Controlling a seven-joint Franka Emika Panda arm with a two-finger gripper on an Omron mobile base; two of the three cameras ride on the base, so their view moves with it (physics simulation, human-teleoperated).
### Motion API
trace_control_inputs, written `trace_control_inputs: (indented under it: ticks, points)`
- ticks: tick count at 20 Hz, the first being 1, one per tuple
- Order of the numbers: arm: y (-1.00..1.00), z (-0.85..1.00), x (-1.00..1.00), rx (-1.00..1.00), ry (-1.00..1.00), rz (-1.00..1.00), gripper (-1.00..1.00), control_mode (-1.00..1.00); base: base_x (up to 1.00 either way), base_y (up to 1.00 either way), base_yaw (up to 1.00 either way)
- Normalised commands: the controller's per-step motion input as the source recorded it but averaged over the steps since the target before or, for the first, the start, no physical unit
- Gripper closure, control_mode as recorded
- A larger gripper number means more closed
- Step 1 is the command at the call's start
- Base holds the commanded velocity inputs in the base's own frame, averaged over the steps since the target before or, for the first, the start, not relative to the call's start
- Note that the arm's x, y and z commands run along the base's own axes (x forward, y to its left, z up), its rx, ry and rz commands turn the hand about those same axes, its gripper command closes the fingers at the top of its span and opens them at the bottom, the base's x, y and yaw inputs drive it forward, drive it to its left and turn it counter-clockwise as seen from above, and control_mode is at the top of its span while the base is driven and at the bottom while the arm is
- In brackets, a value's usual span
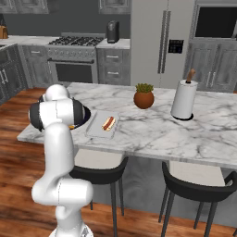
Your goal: Place one cooked food and one vegetable from the large plate to each tupperware container.
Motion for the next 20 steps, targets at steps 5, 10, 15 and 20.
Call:
trace_control_inputs:
  ticks: [5, 10, 15, 20]
  points:
    - [0.00, -0.10, 0.00, 0.00, 0.04, 0.00, -1.00, -1.00, 0.00, 0.00, 0.00]
    - [0.04, 0.00, 0.00, 0.00, 0.01, 0.02, 1.00, -1.00, 0.00, 0.00, 0.00]
    - [0.00, 0.00, 0.00, 0.00, 0.01, 0.02, 1.00, -1.00, 0.00, 0.00, 0.00]
    - [-0.01, 0.09, -0.06, 0.00, -0.03, -0.01, 1.00, -1.00, 0.00, 0.00, 0.00]
